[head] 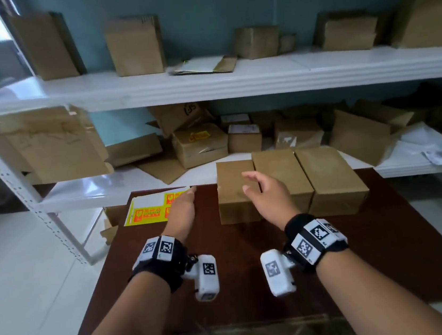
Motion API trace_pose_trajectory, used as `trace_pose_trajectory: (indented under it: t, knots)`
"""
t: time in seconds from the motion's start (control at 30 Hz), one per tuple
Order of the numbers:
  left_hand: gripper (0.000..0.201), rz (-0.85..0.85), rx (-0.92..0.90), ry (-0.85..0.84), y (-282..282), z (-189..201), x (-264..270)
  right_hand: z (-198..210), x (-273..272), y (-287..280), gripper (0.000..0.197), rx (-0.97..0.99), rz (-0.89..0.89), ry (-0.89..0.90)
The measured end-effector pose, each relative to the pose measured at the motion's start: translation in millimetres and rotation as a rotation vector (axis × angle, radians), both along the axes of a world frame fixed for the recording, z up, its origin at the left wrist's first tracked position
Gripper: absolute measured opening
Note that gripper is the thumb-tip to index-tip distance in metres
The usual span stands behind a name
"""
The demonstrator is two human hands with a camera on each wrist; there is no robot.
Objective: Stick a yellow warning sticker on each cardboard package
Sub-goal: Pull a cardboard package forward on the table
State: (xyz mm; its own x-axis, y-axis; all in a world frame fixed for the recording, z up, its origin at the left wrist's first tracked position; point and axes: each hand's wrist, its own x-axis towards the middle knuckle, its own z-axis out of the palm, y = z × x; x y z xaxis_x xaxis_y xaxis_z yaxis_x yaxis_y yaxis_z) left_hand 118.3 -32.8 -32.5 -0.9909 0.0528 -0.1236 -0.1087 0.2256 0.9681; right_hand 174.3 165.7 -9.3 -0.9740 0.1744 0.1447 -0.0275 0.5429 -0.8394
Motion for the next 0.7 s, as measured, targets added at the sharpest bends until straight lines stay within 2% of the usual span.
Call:
trace_pose_trajectory:
  t: [0.1, 0.3, 0.4, 0.47, 0.53, 0.63, 0.7]
  knots:
    - [0.049, 0.035, 0.026, -0.021, 3, -19, -18, -13, -20, 1, 0.044, 0.211, 0.045, -0.054]
    - [0.042, 0.046, 0.128, -0.09, 28, -52, -56, -48, -50, 4, 0.058, 0.44, 0.17, -0.186]
    - [0.056, -0.013, 0.125, -0.128, 44, -61, -71, -56, -55, 6, 0.057, 0.625, 0.226, -0.19]
    - [0.05, -0.082, 0.115, -0.129, 51, -61, -71, -53, -54, 5, 0.053, 0.637, 0.248, -0.184]
    - [0.055, -0.133, 0.014, -0.114, 53, -58, -69, -45, -49, 4, 0.046, 0.634, 0.266, -0.164]
    - [0.084, -0.18, -0.119, -0.129, 46, -51, -61, -36, -41, 8, 0.036, 0.579, 0.26, -0.145]
    - [0.098, -0.261, -0.17, -0.19, 36, -41, -50, -30, -37, 13, 0.031, 0.42, 0.24, -0.164]
